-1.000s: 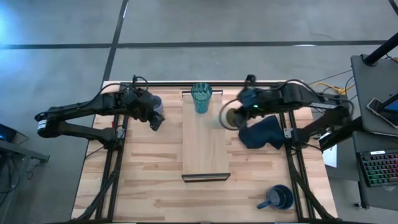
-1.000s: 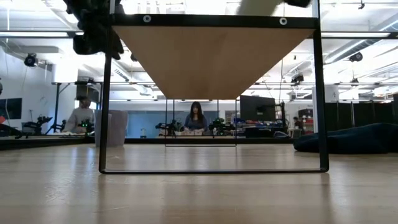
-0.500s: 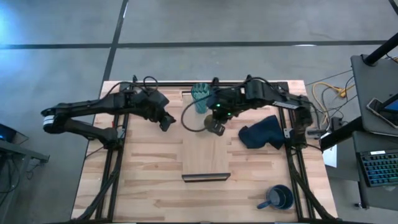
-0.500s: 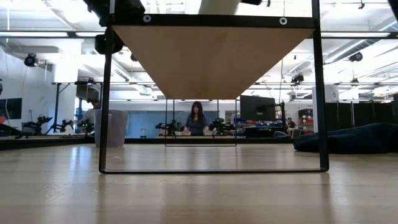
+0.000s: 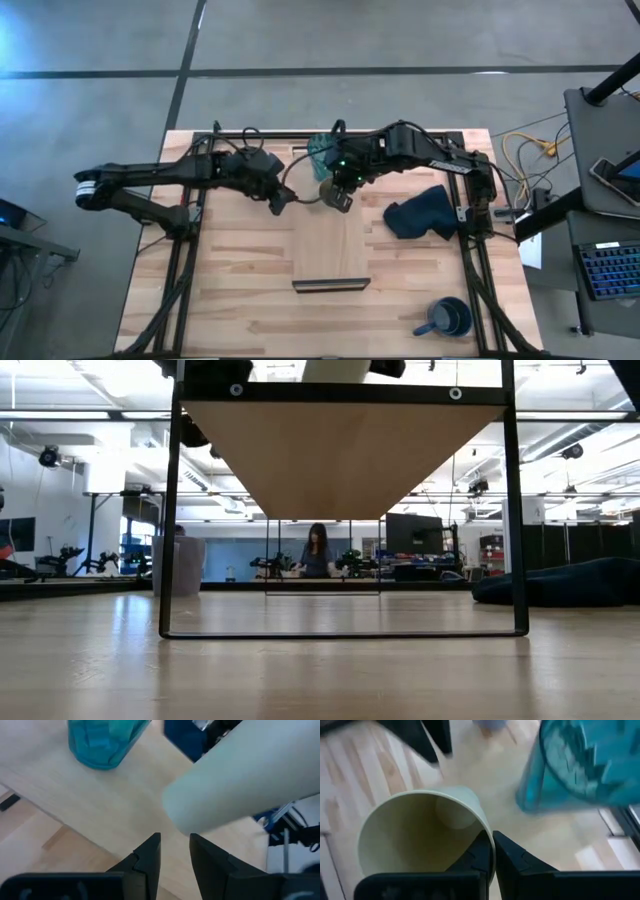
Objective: Stack small to large cups/mugs on shelf
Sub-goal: Put the gray cup on the shelf
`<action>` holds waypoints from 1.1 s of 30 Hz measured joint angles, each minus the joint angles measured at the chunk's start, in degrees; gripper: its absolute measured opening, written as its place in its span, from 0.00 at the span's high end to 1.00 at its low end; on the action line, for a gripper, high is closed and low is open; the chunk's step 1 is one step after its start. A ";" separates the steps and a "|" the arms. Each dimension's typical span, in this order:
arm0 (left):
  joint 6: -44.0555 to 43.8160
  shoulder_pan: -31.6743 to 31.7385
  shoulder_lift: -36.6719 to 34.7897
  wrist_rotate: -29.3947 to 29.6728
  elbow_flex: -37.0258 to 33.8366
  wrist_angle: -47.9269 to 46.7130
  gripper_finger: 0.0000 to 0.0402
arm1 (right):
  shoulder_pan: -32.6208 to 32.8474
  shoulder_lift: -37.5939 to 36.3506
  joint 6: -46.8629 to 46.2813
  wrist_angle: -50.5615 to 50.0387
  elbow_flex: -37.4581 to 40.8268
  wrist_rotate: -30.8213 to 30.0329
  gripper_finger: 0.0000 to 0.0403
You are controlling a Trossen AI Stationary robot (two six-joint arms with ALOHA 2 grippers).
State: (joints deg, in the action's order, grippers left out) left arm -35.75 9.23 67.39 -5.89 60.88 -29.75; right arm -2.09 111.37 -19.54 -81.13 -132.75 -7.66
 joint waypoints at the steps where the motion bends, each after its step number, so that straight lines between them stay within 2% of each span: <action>1: -0.02 -0.02 0.48 -0.02 0.00 -0.35 0.78 | -0.28 0.00 0.06 0.79 0.00 0.08 0.98; 12: -1.22 -0.37 3.18 0.02 0.00 5.76 0.78 | -2.43 0.26 -0.26 0.45 1.79 1.15 0.98; 33: 1.17 -1.22 8.71 -0.97 2.60 8.16 0.78 | -3.20 0.28 0.15 1.65 3.13 1.65 0.98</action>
State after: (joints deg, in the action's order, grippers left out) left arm -34.58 8.01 76.11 -6.86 63.49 -21.59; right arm -5.29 111.66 -19.40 -79.48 -129.62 -6.01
